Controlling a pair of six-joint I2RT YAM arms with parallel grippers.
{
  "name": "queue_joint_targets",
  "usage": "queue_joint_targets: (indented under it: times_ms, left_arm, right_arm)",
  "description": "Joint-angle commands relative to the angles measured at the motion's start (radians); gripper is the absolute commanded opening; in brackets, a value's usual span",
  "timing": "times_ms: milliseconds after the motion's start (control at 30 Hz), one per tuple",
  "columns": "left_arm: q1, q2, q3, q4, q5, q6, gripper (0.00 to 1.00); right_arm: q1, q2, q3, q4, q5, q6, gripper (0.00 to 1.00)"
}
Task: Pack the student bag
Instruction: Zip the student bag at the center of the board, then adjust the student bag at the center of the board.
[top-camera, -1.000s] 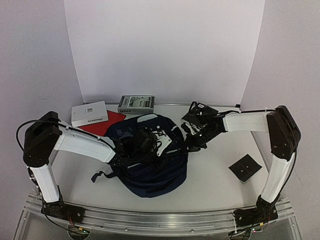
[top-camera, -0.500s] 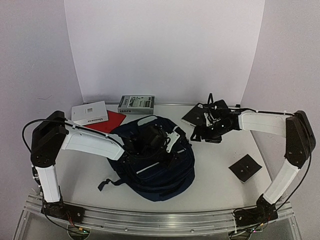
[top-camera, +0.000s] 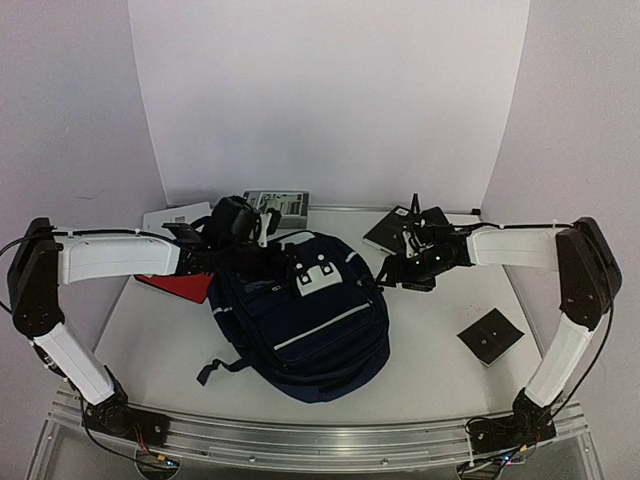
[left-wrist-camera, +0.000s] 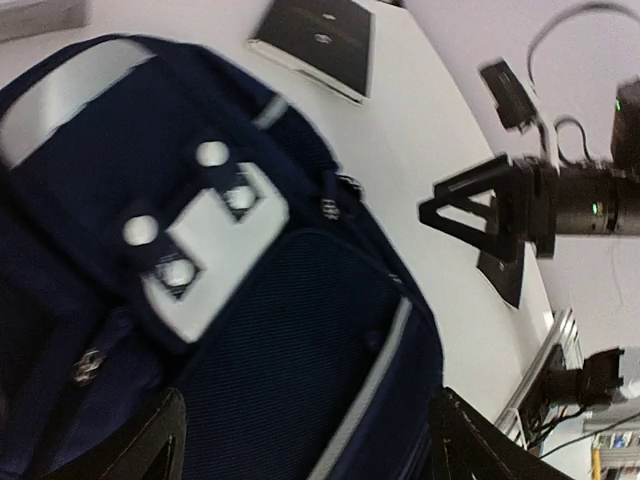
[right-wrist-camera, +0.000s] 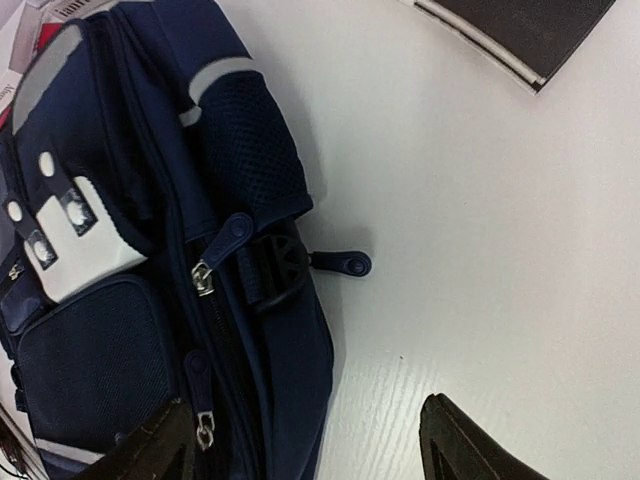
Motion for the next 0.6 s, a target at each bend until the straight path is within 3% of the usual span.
queue_joint_targets:
  times_ms: [0,100,233,433,500,567]
  left_arm:
    - [0.144,-0.136,-0.136,-0.189,0.139,-0.219,0.85]
    - [0.200,-0.199,-0.225,-0.210,0.141,-0.260,0.89]
    - [0.258,-0.203,-0.290,-0.201,0.165,-0.284,0.91]
    - [0.271,-0.064,-0.296,-0.117,0.173,-0.289,0.90]
    - [0.271,-0.001,-0.277,-0.085,0.181,-0.285,0.89]
    - [0.271,0.058,-0.246,-0.043,0.195,-0.275,0.87]
  right_arm:
    - [0.014,0.119,0.049,0.078,-0.110,-0.021,0.71]
    - [0.028,0.175,0.059,0.096,-0.139,-0.022,0.62]
    - [0.037,0.202,0.046,0.116,-0.154,-0.009,0.43]
    - [0.049,0.154,-0.013,0.137,-0.169,0.024,0.09]
    - [0.054,0.127,-0.047,0.136,-0.164,0.040,0.01]
    - [0.063,0.090,-0.096,0.136,-0.160,0.057,0.00]
